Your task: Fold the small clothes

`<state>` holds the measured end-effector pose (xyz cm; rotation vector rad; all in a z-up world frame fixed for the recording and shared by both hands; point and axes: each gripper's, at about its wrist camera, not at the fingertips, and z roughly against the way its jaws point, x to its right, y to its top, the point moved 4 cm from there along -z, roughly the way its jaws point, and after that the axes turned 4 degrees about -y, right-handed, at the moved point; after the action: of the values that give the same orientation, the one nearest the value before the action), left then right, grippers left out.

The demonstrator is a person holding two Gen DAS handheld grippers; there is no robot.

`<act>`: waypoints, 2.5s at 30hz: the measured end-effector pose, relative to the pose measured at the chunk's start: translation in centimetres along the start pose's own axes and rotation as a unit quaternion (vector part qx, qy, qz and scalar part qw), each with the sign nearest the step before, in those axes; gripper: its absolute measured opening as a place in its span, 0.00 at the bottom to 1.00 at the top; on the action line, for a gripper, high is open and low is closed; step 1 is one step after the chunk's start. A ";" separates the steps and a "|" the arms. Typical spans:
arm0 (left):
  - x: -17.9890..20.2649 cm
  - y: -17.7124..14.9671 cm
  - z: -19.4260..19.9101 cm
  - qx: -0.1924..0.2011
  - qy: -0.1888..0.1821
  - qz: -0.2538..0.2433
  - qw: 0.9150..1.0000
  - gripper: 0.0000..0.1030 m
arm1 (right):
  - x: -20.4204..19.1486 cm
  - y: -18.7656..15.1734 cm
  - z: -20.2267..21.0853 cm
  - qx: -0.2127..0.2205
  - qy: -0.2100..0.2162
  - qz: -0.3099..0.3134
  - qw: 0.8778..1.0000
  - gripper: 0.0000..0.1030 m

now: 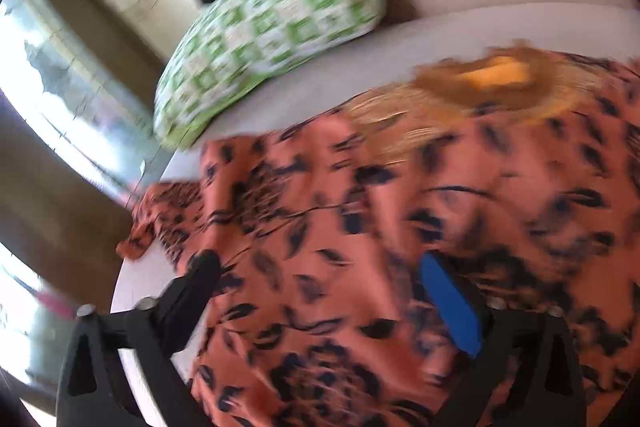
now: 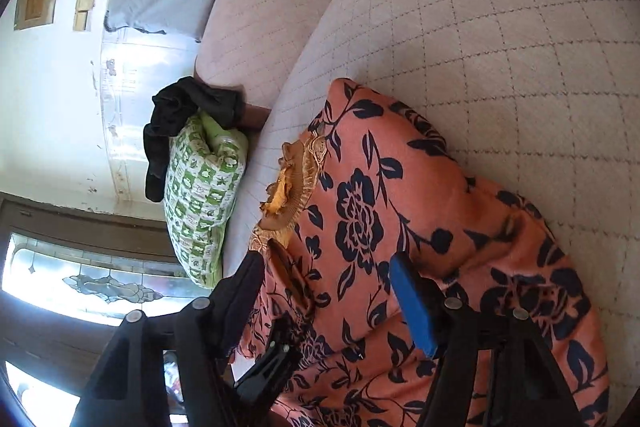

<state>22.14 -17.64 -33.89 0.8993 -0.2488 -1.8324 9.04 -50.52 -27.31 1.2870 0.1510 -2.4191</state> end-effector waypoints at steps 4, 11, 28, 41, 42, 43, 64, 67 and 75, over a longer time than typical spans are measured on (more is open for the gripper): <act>-6.6 -0.1 -2.2 -0.046 0.030 0.099 0.994 0.70 | 0.5 -0.6 0.4 0.009 -0.011 0.010 1.000 0.66; -11.8 -1.2 -1.5 -0.046 -0.057 0.190 0.979 0.70 | -1.5 -1.7 -1.3 -0.012 0.006 0.055 0.998 0.66; -23.2 -2.5 -3.0 -0.039 0.033 0.317 0.947 0.71 | -16.6 -9.3 -13.4 -0.169 0.249 0.053 0.952 0.68; -14.3 -0.6 -3.1 -0.044 -0.194 0.240 0.950 0.63 | -5.5 -1.3 -3.6 -0.030 -0.007 0.129 0.991 0.47; -13.5 -0.6 -3.4 -0.050 -0.203 0.235 0.949 0.46 | -4.5 -0.2 -2.3 -0.008 -0.020 0.126 0.992 0.46; -12.5 -0.7 -3.8 -0.061 -0.207 0.224 0.951 0.38 | -3.2 1.0 -0.8 0.019 -0.032 0.113 0.993 0.46; -9.6 -0.4 -4.7 -0.084 -0.182 0.187 0.962 0.29 | -0.4 4.4 -6.1 -0.049 -0.127 0.074 0.988 0.56; -12.2 0.0 -4.3 -0.061 -0.185 0.217 0.957 0.40 | -2.0 3.7 -6.2 -0.029 -0.131 0.098 0.986 0.56; -25.6 -1.1 -7.2 -0.012 -0.098 0.353 0.930 0.81 | -3.8 1.8 -6.3 -0.043 -0.095 0.132 0.986 0.56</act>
<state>30.99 6.68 -27.66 0.5046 -0.5920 -1.2383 16.56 -49.31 -27.64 0.9658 0.0291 -2.2644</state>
